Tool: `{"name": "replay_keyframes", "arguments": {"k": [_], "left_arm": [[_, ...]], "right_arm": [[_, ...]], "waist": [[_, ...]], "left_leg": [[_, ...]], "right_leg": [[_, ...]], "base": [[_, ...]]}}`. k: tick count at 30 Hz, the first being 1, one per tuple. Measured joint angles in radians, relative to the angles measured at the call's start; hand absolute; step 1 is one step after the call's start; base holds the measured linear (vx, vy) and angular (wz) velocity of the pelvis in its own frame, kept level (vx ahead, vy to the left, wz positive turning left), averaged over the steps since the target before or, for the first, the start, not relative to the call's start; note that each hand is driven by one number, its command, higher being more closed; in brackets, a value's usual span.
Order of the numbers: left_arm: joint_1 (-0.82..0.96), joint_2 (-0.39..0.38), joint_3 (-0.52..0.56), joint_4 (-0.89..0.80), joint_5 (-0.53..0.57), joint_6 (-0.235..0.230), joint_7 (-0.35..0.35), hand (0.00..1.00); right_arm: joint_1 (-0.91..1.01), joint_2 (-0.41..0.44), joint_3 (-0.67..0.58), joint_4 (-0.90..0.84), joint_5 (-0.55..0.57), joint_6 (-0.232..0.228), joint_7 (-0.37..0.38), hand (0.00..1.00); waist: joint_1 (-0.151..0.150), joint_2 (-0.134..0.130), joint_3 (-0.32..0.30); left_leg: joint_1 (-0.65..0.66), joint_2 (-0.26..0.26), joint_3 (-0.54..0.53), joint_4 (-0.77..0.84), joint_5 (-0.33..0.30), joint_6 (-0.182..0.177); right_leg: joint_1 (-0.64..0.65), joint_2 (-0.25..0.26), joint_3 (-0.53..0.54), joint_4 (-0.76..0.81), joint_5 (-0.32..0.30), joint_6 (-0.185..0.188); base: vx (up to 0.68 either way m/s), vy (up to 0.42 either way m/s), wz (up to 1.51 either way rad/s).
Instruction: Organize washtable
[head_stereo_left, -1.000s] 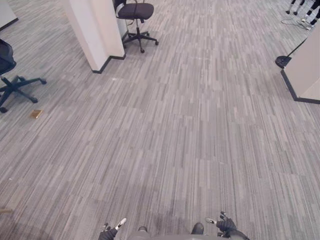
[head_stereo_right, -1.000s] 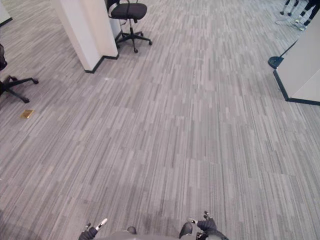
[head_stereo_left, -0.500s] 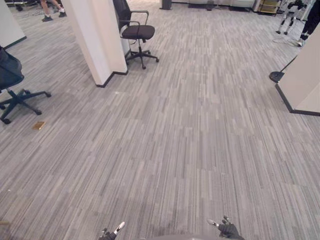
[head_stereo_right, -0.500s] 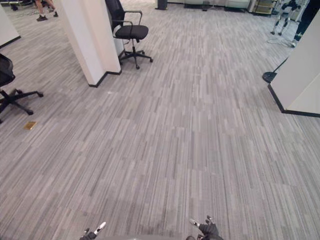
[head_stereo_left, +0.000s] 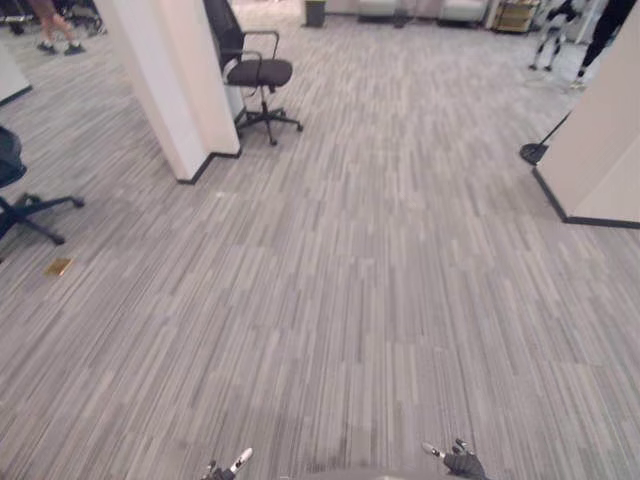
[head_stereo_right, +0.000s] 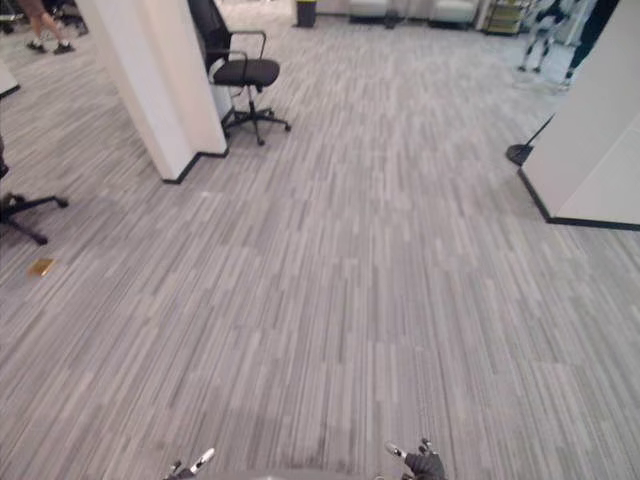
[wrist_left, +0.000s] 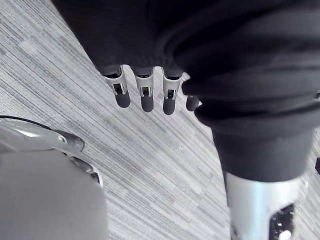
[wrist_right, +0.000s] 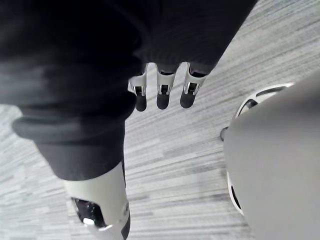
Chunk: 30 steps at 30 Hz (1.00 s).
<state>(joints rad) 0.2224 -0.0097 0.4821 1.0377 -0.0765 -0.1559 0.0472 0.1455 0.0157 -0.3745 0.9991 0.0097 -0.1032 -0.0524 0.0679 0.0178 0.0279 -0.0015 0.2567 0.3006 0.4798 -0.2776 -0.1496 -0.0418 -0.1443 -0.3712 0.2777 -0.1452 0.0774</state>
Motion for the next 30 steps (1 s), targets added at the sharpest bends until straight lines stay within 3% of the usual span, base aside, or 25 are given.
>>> {"name": "replay_keyframes", "arguments": {"k": [1, 2, 3, 4, 5, 7, 8, 10, 12, 13, 14, 15, 16, 18, 19, 20, 21, 22, 23, 24, 25, 26, 28, 30], "left_arm": [[0.002, -0.001, 0.009, -0.013, 0.0, 0.005, -0.002, 0.0], [0.003, -0.016, 0.022, -0.03, -0.002, 0.013, -0.002, 0.0], [0.008, -0.024, 0.03, -0.029, -0.003, 0.018, -0.002, 0.0], [0.017, -0.029, 0.036, -0.029, -0.003, 0.021, -0.002, 0.0], [0.018, -0.031, 0.035, -0.029, -0.003, 0.021, -0.003, 0.0], [0.022, -0.046, 0.032, -0.027, -0.003, 0.022, -0.004, 0.0], [0.026, -0.048, 0.028, -0.027, -0.003, 0.022, -0.005, 0.0], [0.045, -0.064, 0.023, -0.024, -0.004, 0.021, -0.002, 0.0], [0.045, -0.065, 0.023, -0.016, -0.009, 0.021, -0.002, 0.0], [0.042, -0.065, 0.024, -0.014, -0.011, 0.021, -0.002, 0.0], [0.041, -0.063, 0.038, -0.015, -0.016, 0.02, -0.004, 0.0], [0.039, -0.046, 0.046, -0.015, -0.022, 0.014, -0.003, 0.0], [0.027, -0.038, 0.046, -0.015, -0.022, 0.013, -0.003, 0.0], [-0.012, -0.026, 0.075, -0.008, -0.026, 0.006, -0.009, 0.0], [-0.011, -0.026, 0.088, -0.008, -0.028, 0.003, -0.015, 0.0], [-0.001, -0.025, 0.101, -0.009, -0.03, -0.003, -0.024, 0.0], [0.011, -0.026, 0.096, 0.006, -0.03, 0.002, -0.024, 0.0], [0.008, -0.011, 0.094, 0.018, -0.031, 0.006, -0.026, 0.0], [0.006, 0.014, 0.066, 0.029, -0.031, 0.01, -0.024, 0.0], [0.0, 0.034, 0.044, 0.036, -0.031, 0.017, -0.024, 0.0], [-0.002, 0.039, 0.028, 0.038, -0.031, 0.018, -0.022, 0.0], [-0.008, 0.047, 0.004, 0.041, -0.03, 0.019, -0.022, 0.0], [-0.016, 0.032, -0.019, 0.028, -0.029, 0.022, -0.022, 0.0], [-0.017, 0.014, -0.022, -0.003, -0.029, 0.019, -0.024, 0.0]], "right_arm": [[0.001, 0.001, 0.0, 0.003, 0.0, 0.0, 0.0, 0.0], [0.006, -0.004, 0.003, 0.006, 0.0, 0.001, 0.004, 0.0], [0.006, -0.009, 0.009, 0.006, 0.0, 0.001, 0.006, 0.0], [-0.003, -0.008, 0.033, 0.005, -0.002, 0.002, 0.007, 0.0], [-0.005, -0.012, 0.037, 0.006, -0.005, 0.002, 0.007, 0.0], [-0.023, -0.028, 0.039, 0.013, -0.019, 0.012, 0.007, 0.0], [-0.033, -0.032, 0.042, 0.019, -0.021, 0.015, 0.007, 0.0], [-0.081, -0.045, 0.083, 0.044, -0.032, 0.018, 0.009, 0.0], [-0.094, -0.041, 0.113, 0.044, -0.039, 0.018, 0.011, 0.0], [-0.099, -0.037, 0.131, 0.044, -0.041, 0.017, 0.012, 0.0], [-0.104, -0.03, 0.161, 0.045, -0.042, 0.016, 0.012, 0.0], [-0.119, -0.005, 0.18, 0.046, -0.042, 0.012, 0.012, 0.0], [-0.129, 0.0, 0.187, 0.046, -0.042, 0.008, 0.016, 0.0], [-0.162, 0.009, 0.183, 0.058, -0.042, -0.006, 0.029, 0.0], [-0.172, 0.009, 0.179, 0.07, -0.042, -0.007, 0.036, 0.0], [-0.172, 0.0, 0.176, 0.086, -0.041, -0.013, 0.037, 0.0], [-0.17, -0.023, 0.17, 0.109, -0.041, -0.019, 0.037, 0.0], [-0.169, -0.024, 0.163, 0.122, -0.041, -0.022, 0.037, 0.0], [-0.164, -0.025, 0.14, 0.129, -0.04, -0.024, 0.037, 0.0], [-0.145, -0.033, 0.136, 0.156, -0.039, -0.023, 0.035, 0.0], [-0.136, -0.038, 0.137, 0.166, -0.039, -0.021, 0.035, 0.0], [-0.116, -0.043, 0.136, 0.16, -0.041, -0.018, 0.038, 0.0], [-0.107, -0.059, 0.112, 0.109, -0.032, -0.022, 0.035, 0.0], [-0.091, -0.064, 0.102, 0.06, -0.029, -0.029, 0.037, 0.0]], "waist": [[0.0, -0.003, 0.003], [0.006, 0.002, 0.007], [0.005, 0.007, 0.011], [0.008, 0.002, 0.021], [0.011, 0.007, 0.025], [0.02, 0.022, 0.039], [0.028, 0.026, 0.042], [0.036, 0.046, 0.061], [0.044, 0.055, 0.065], [0.059, 0.052, 0.067], [0.083, 0.025, 0.069], [0.083, -0.005, 0.067], [0.08, -0.027, 0.069], [0.081, -0.039, 0.089], [0.083, -0.048, 0.088], [0.082, -0.062, 0.057], [0.091, -0.047, 0.036], [0.084, -0.068, 0.037], [0.071, -0.089, 0.042], [0.052, -0.095, 0.05], [0.041, -0.088, 0.055], [0.027, -0.075, 0.065], [0.015, -0.033, 0.09], [0.0, -0.012, 0.094]], "left_leg": [[-0.059, 0.026, -0.026, 0.133, 0.023, 0.031], [-0.157, 0.049, -0.092, 0.345, 0.117, 0.121], [-0.209, 0.056, -0.137, 0.451, 0.221, 0.128], [-0.273, 0.055, -0.181, 0.551, 0.381, 0.105], [-0.296, 0.054, -0.19, 0.593, 0.4, 0.098], [-0.377, 0.003, -0.154, 0.603, 0.212, 0.073], [-0.39, -0.014, -0.132, 0.559, 0.186, 0.066], [-0.404, -0.066, -0.056, 0.187, 0.178, 0.058], [-0.396, -0.089, -0.046, -0.084, 0.203, 0.034], [-0.384, -0.098, -0.05, -0.226, 0.241, 0.04], [-0.367, -0.109, -0.049, -0.24, 0.354, 0.085], [-0.38, -0.133, -0.043, -0.178, 0.314, 0.144], [-0.398, -0.129, -0.041, -0.122, 0.276, 0.151], [-0.448, -0.099, -0.045, 0.126, 0.173, 0.183], [-0.475, -0.096, -0.053, 0.203, 0.17, 0.189], [-0.52, -0.134, -0.093, 0.214, 0.14, 0.2], [-0.491, -0.163, -0.133, 0.159, 0.044, 0.175], [-0.475, -0.193, -0.118, 0.157, 0.018, 0.186], [-0.448, -0.233, -0.121, 0.15, -0.002, 0.203], [-0.397, -0.276, -0.136, 0.147, -0.034, 0.232], [-0.372, -0.282, -0.147, 0.147, -0.044, 0.237], [-0.33, -0.286, -0.171, 0.148, -0.061, 0.25], [-0.146, -0.285, -0.207, 0.049, -0.073, 0.262], [-0.041, -0.27, -0.235, -0.031, -0.072, 0.259]], "right_leg": [[0.0, 0.002, 0.004, 0.025, -0.016, -0.009], [0.005, 0.005, 0.018, 0.07, -0.05, -0.011], [0.018, 0.005, 0.027, 0.088, -0.077, -0.02], [0.049, 0.004, 0.049, 0.076, -0.096, -0.032], [0.065, 0.007, 0.054, 0.067, -0.099, -0.033], [0.117, 0.009, 0.076, 0.012, -0.104, -0.038], [0.122, 0.01, 0.09, -0.006, -0.103, -0.04], [0.148, 0.024, 0.14, -0.065, -0.101, -0.042], [0.165, 0.037, 0.163, -0.089, -0.11, -0.028], [0.18, 0.04, 0.187, -0.099, -0.123, -0.015], [0.203, 0.027, 0.231, -0.119, -0.146, -0.015], [0.216, 0.006, 0.247, -0.144, -0.159, -0.029], [0.224, 0.003, 0.261, -0.144, -0.154, -0.038], [0.261, -0.011, 0.33, -0.136, -0.103, -0.042], [0.27, -0.02, 0.349, -0.128, -0.094, -0.035], [0.244, -0.039, 0.354, -0.075, -0.097, -0.02], [0.205, -0.043, 0.37, 0.038, -0.114, 0.009], [0.178, -0.073, 0.381, 0.141, -0.125, 0.035], [0.101, -0.104, 0.414, 0.323, -0.081, 0.114], [0.003, -0.103, 0.462, 0.567, 0.122, 0.199], [-0.026, -0.095, 0.464, 0.663, 0.195, 0.202], [-0.084, -0.072, 0.45, 0.851, 0.208, 0.199], [-0.225, 0.0, 0.391, 1.202, 0.162, 0.186], [-0.305, 0.019, 0.315, 1.26, 0.126, 0.137]], "base": [[0.15, -0.15, -0.24], [0.14, -0.168, -0.24], [0.2, -0.188, -0.28], [0.19, -0.107, -0.21], [0.2, -0.101, -0.19], [0.23, -0.069, -0.27], [0.28, -0.025, -0.59], [0.37, 0.064, -0.73], [0.32, 0.111, -0.58], [0.39, 0.181, -0.88], [0.58, 0.267, -0.92], [0.51, 0.208, -0.65], [0.49, 0.176, -0.31], [0.53, 0.256, -0.15], [0.53, 0.312, -0.16], [0.49, 0.288, -0.36], [0.41, 0.213, -0.24], [0.47, 0.206, 0.13], [0.53, 0.176, 0.73], [0.54, 0.15, 0.88], [0.44, 0.086, 0.82], [0.53, 0.035, 0.61], [0.64, 0.007, 0.35], [0.51, -0.076, 0.34]]}}
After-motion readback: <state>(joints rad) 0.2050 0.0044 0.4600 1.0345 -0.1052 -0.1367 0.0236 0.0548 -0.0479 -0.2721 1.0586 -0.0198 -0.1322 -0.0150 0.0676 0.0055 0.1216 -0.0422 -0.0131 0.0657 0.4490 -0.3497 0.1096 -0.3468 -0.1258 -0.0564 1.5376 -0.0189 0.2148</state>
